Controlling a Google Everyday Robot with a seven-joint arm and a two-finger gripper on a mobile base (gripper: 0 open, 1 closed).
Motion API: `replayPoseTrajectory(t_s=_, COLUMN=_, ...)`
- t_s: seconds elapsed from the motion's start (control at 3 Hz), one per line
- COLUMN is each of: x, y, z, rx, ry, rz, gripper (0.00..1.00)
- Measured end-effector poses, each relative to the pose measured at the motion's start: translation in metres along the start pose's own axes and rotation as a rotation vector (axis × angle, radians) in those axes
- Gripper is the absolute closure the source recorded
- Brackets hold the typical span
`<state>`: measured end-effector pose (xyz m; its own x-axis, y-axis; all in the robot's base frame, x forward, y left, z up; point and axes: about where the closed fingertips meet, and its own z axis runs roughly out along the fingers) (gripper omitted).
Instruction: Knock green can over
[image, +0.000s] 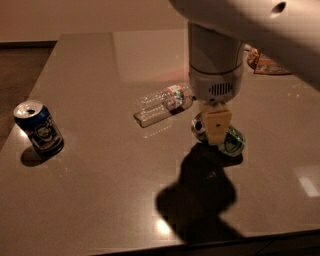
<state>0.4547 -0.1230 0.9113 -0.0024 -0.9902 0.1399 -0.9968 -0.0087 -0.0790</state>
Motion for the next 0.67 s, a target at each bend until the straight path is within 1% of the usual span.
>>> replayPoseTrajectory(t_s=0.33, x=0.0029, y=-0.0029, z=0.0117, rx=-0.008, ry=0.03, rz=0.002, gripper=0.13)
replayPoseTrajectory(t_s=0.67, x=-0.0011, y=-0.0095, z=0.0127, rx=0.018, ry=0.014, rz=0.002, gripper=0.0)
